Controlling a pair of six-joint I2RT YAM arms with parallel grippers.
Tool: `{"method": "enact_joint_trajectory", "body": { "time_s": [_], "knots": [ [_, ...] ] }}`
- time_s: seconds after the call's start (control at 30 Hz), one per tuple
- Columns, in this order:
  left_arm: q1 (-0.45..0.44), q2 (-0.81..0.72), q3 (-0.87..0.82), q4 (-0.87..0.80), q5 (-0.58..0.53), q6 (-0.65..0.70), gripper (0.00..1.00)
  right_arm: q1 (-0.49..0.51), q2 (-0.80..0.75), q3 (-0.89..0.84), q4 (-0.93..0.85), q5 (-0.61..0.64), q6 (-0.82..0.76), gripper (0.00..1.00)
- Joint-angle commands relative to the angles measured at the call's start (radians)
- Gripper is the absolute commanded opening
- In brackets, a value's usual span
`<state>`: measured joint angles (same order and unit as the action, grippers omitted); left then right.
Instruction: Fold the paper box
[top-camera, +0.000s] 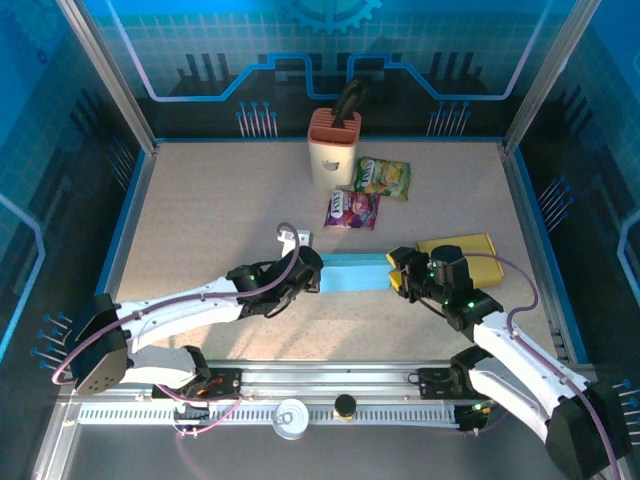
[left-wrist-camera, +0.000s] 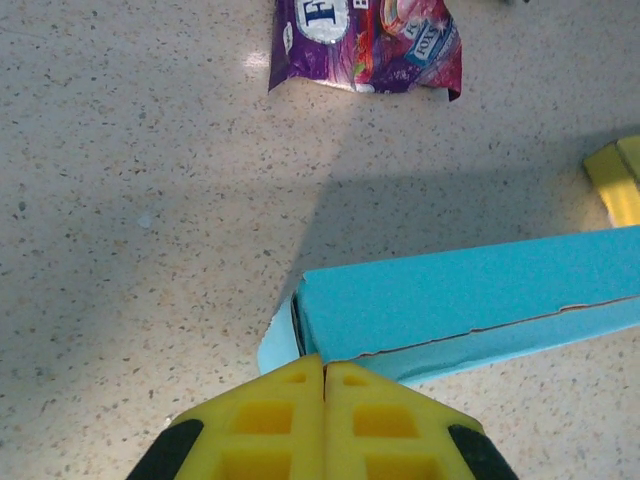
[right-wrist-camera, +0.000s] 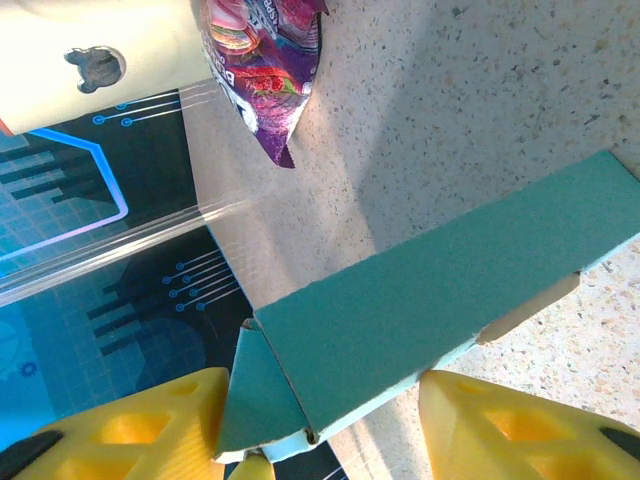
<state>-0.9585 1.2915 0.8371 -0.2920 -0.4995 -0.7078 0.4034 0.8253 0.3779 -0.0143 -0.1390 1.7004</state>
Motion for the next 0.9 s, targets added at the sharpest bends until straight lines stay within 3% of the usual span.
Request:
{"method": "enact_joint_trajectory", "body": {
  "time_s": [0.0, 0.27, 0.6, 0.87],
  "knots": [
    [0.000, 0.019, -0.055, -0.002, 0.096, -0.046, 0.00, -0.011, 0.011, -0.001, -0.014, -0.017, -0.021, 0.51],
    [0.001, -0.035, -0.066, -0.020, 0.099, -0.061, 0.00, -0.012, 0.001, -0.009, -0.027, -0.004, -0.028, 0.48],
    [0.008, -0.142, -0.031, -0.073, 0.131, -0.142, 0.44, -0.012, 0.009, -0.026, -0.027, 0.011, -0.031, 0.39],
    [0.181, -0.164, -0.067, 0.004, 0.364, -0.284, 0.53, -0.012, 0.029, -0.038, -0.013, 0.012, -0.032, 0.32]
  ]
}}
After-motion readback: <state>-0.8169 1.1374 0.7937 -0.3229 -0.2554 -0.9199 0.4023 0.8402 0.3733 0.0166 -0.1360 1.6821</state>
